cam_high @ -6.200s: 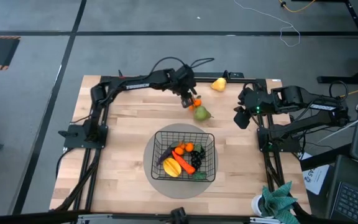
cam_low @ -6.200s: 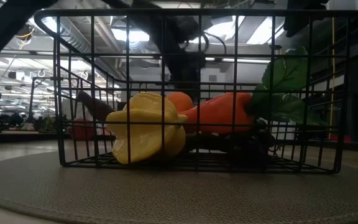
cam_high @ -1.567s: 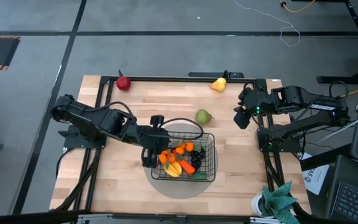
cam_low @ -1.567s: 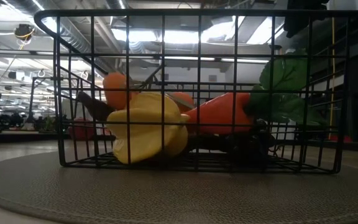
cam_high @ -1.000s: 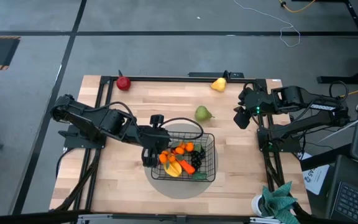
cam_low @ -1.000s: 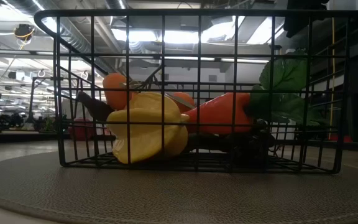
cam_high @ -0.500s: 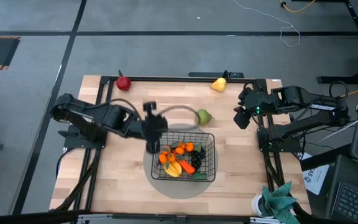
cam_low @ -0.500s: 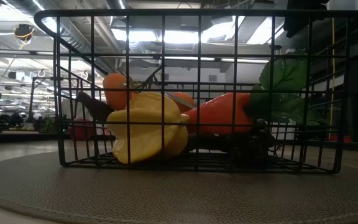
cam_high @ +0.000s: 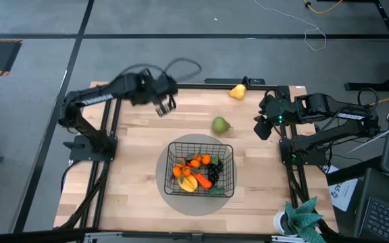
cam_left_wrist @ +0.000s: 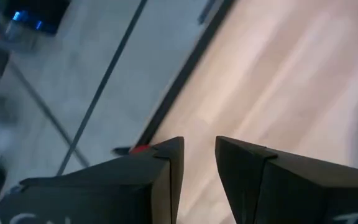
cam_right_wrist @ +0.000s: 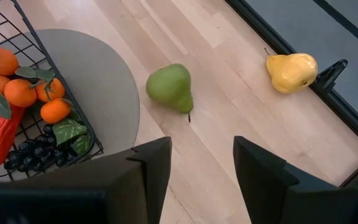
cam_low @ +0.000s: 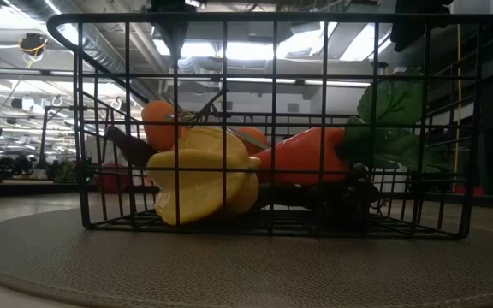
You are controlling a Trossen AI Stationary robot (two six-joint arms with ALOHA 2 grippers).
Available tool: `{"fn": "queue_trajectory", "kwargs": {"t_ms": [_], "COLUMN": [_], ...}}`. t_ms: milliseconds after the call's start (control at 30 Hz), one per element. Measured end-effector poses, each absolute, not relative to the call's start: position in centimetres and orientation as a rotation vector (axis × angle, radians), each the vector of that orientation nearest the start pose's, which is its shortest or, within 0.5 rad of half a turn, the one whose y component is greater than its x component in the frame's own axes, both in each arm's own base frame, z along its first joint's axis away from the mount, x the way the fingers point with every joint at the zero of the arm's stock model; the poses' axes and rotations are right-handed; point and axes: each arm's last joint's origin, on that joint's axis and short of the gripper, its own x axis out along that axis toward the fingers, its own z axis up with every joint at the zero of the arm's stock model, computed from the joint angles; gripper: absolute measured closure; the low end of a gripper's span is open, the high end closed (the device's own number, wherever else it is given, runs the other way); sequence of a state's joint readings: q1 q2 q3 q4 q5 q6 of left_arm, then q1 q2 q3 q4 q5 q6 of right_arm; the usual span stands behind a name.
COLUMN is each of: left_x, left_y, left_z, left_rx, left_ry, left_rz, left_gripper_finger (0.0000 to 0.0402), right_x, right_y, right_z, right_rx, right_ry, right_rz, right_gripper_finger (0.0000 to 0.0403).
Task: Build produce basket
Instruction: Put the pomegranate into the wire basket
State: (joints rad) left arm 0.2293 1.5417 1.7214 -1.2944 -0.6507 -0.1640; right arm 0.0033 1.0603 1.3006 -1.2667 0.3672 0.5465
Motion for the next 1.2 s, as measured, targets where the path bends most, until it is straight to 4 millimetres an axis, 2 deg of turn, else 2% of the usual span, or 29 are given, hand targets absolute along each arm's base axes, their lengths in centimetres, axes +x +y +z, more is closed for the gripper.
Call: {"fn": "queue_trajectory", "kwargs": {"t_ms": [100, 267, 433, 600, 733, 900, 967, 1067, 1200], "left_x": [25.7, 22.7, 19.9, 18.7, 17.7, 15.9, 15.5, 15.4, 16.3], "left_y": [12.0, 18.3, 24.0, 28.0, 29.6, 30.0, 30.0, 29.7, 28.5], "left_z": [38.8, 37.8, 35.3, 31.3, 27.2, 22.1, 20.5, 18.3, 16.3], "left_rx": [0.038, -0.198, -0.342, -0.317, -0.345, -0.384, -0.412, -0.454, -0.638], "left_ry": [1.090, 1.104, 1.010, 0.900, 0.930, 1.079, 1.113, 1.173, 1.204], "left_rz": [0.957, 1.045, 1.183, 1.296, 1.368, 1.573, 1.591, 1.558, 1.324], "left_gripper_finger": [0.0321, 0.0321, 0.0321, 0.0321, 0.0321, 0.0321, 0.0321, 0.0322, 0.0322], "right_x": [16.4, 16.4, 16.4, 16.4, 16.4, 16.4, 16.4, 16.4, 16.4], "right_y": [-1.0, -1.1, -1.1, -1.1, -1.1, -1.1, -1.1, -1.0, -1.1], "right_z": [36.9, 37.0, 37.0, 37.0, 37.0, 37.0, 37.0, 37.0, 37.0], "right_rx": [0.297, 0.283, 0.284, 0.289, 0.319, 0.337, 0.337, 0.337, 0.337], "right_ry": [0.886, 0.877, 0.878, 0.876, 0.868, 0.866, 0.866, 0.866, 0.866], "right_rz": [-0.603, -0.624, -0.624, -0.626, -0.637, -0.638, -0.638, -0.638, -0.638], "right_gripper_finger": [0.0242, 0.0242, 0.0242, 0.0242, 0.0242, 0.0242, 0.0242, 0.0242, 0.0242]}}
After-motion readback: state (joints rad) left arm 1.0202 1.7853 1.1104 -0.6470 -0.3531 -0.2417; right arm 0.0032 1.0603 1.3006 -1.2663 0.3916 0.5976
